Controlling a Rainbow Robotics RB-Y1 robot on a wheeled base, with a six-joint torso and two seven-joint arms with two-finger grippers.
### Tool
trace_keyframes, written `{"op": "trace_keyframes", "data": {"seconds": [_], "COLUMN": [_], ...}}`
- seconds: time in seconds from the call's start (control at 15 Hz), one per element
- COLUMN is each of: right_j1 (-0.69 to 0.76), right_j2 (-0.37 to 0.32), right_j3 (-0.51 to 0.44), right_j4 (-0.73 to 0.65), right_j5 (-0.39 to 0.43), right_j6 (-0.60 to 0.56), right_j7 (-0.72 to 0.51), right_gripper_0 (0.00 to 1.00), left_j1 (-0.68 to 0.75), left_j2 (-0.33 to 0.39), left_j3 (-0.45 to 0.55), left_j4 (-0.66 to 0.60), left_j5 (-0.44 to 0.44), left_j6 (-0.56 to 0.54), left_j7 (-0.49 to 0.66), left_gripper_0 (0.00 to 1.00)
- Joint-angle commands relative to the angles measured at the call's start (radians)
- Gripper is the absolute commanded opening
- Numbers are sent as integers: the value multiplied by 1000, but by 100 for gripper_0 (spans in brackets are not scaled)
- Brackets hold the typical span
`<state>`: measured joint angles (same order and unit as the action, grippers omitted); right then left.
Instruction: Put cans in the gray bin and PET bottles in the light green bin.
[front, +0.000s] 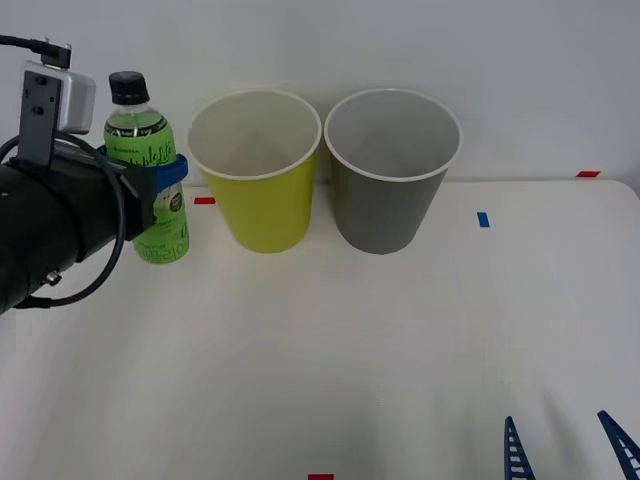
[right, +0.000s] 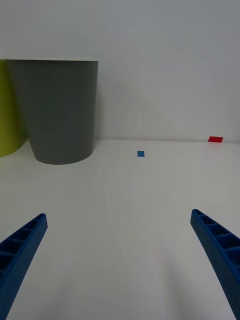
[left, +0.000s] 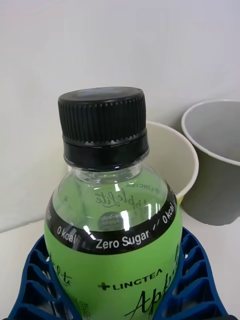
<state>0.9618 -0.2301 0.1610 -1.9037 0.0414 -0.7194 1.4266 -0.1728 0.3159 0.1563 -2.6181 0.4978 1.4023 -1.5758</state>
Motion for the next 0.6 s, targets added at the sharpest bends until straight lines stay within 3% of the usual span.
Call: {"op": "trace_keyframes", "data": {"seconds": [0.07,0.33,0.6], "right_j1": [0,0,0], "right_j2": [0,0,0], "right_j3": [0,0,0], "right_j4": [0,0,0], "right_j5": [0,0,0], "right_j6": [0,0,0], "right_j7": [0,0,0], "right_gripper_0": [100,100,100], "left_j1": [-128,-258,-410], "left_j2": [31,88,115], "left_j3": [17,23,2], "left_j4": [0,30,247], "left_j5": [-2,18,107], "left_j6": [115,110,26], "left_j7": [28,57,76], "left_gripper_0": [2,1,1]}}
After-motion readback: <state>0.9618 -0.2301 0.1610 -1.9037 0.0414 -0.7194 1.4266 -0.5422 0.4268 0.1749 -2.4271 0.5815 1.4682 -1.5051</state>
